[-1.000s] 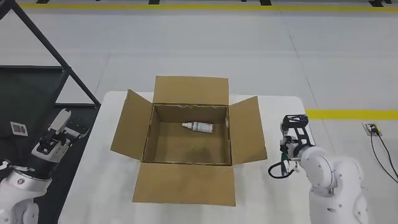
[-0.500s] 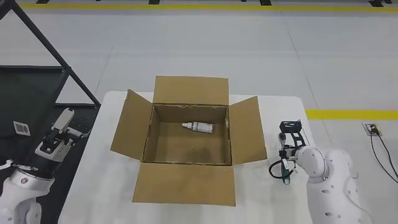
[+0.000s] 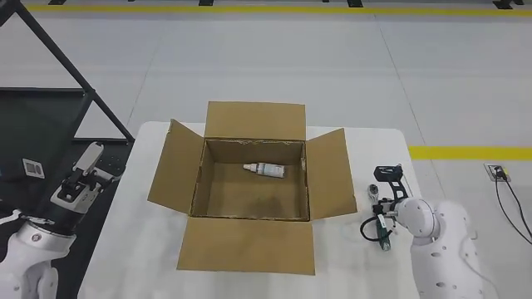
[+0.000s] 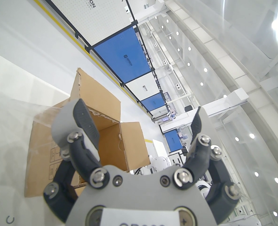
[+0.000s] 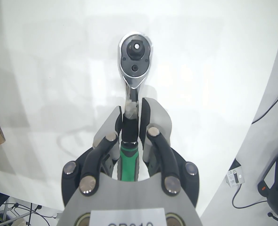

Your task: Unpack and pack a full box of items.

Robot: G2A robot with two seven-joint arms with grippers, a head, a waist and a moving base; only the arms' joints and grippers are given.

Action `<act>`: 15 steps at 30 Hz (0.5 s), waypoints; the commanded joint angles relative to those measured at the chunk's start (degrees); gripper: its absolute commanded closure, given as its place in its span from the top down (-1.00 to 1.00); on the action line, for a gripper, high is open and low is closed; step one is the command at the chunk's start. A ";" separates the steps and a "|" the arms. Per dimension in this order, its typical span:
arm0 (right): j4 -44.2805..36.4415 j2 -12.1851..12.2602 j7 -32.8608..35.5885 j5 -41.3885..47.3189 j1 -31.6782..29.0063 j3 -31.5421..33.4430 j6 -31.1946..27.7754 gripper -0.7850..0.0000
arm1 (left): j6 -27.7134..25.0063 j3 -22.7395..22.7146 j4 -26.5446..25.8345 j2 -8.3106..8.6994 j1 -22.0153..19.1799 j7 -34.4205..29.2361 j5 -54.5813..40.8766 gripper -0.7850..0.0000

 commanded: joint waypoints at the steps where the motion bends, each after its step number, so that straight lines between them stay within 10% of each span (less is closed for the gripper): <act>1: -0.30 0.13 0.21 0.12 -0.01 -0.33 0.36 -0.09 | -0.10 -0.11 0.08 0.01 0.02 -0.08 -0.11 1.00; 10: -13.79 0.53 -2.17 2.79 -4.94 -2.07 0.53 0.00 | -0.47 -0.99 0.37 0.07 0.17 -0.13 -0.81 1.00; 12: -21.08 0.54 -2.25 2.37 -7.54 -3.37 0.87 0.62 | -0.58 -1.24 0.39 0.09 0.29 -0.27 -0.90 1.00; 15: -32.34 0.58 -2.72 0.34 -11.59 -5.48 2.04 0.72 | -0.89 -1.52 0.61 0.09 0.62 -0.29 -0.99 1.00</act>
